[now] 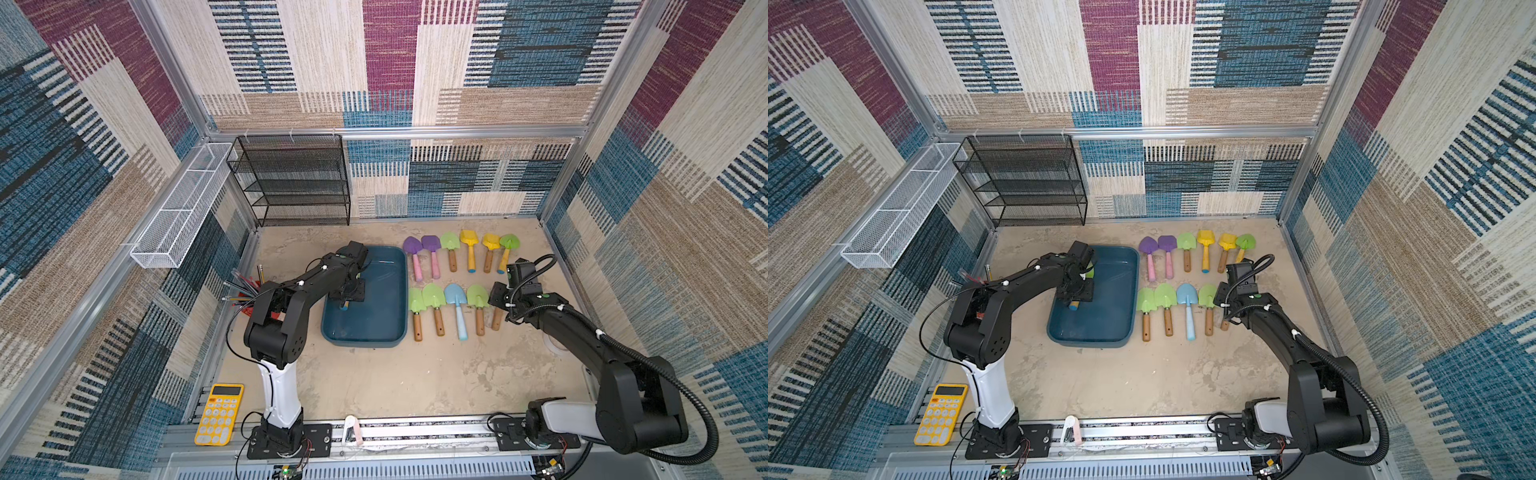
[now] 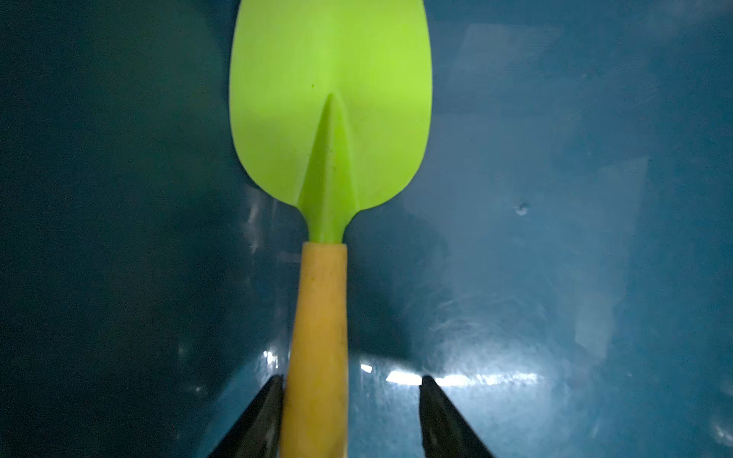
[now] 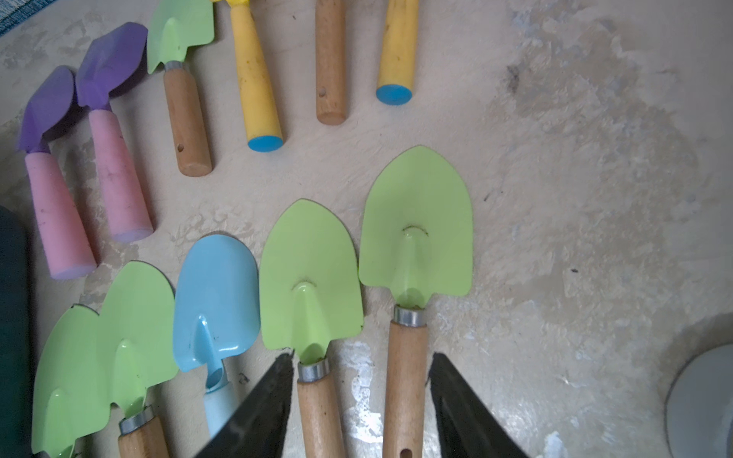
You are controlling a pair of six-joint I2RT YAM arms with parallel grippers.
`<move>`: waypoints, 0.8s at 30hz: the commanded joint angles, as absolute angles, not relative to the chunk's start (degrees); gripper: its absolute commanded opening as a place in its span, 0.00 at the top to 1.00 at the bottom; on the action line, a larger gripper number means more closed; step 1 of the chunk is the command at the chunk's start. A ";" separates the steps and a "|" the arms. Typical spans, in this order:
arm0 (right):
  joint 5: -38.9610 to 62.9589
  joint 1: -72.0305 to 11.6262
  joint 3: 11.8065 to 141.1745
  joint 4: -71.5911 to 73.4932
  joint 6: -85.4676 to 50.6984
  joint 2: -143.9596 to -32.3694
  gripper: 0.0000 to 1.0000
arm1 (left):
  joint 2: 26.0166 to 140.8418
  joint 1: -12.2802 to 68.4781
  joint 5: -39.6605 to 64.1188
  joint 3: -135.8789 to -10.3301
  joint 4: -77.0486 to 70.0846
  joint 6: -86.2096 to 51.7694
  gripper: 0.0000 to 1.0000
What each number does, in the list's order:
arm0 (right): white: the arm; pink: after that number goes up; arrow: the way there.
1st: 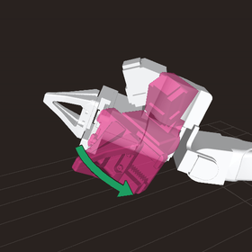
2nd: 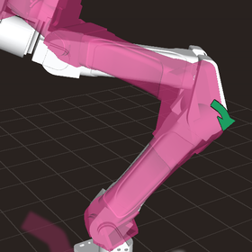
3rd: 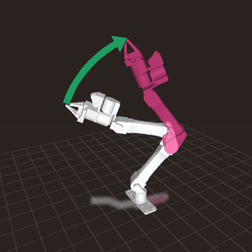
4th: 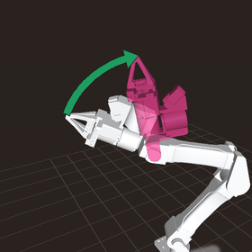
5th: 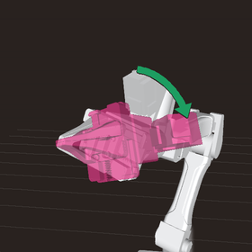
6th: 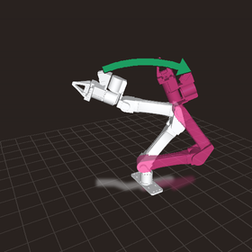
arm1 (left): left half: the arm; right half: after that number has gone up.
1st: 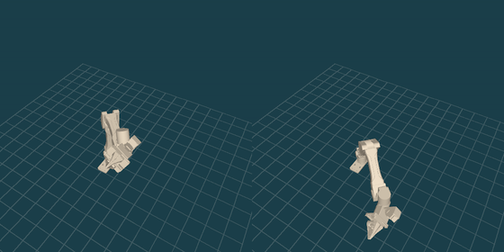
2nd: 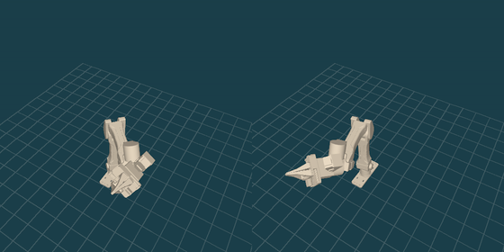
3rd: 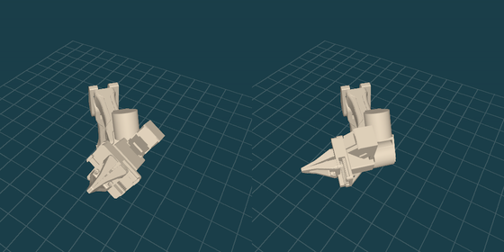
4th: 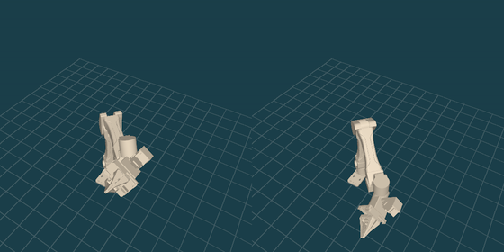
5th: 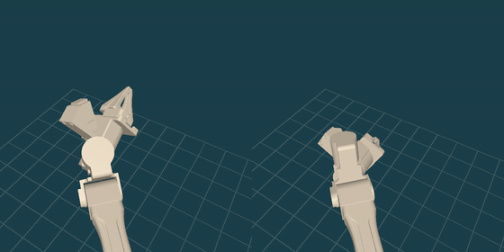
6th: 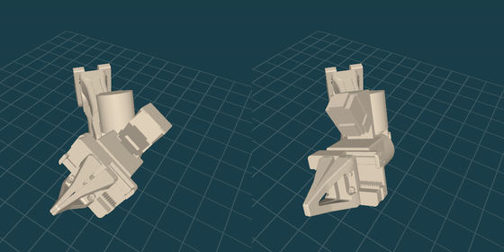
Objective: Take the shovel out of the storage box
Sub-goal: Pick up the shovel from the storage box.
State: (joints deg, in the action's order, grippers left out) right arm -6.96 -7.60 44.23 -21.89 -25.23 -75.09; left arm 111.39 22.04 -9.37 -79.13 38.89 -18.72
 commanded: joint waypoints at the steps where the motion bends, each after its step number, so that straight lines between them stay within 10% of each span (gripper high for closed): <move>1: -5.47 -7.65 43.87 -19.47 -25.31 -74.98 0.44 | 110.91 22.58 -11.38 -78.93 40.87 -17.90 0.44; 12: -2.91 -7.65 43.07 -17.69 -25.31 -75.33 0.50 | 112.54 22.68 -11.07 -78.31 41.52 -18.89 0.53; 24: -1.40 -7.73 41.74 -15.73 -25.14 -74.58 0.54 | 112.17 22.76 -9.67 -78.95 42.25 -18.87 0.90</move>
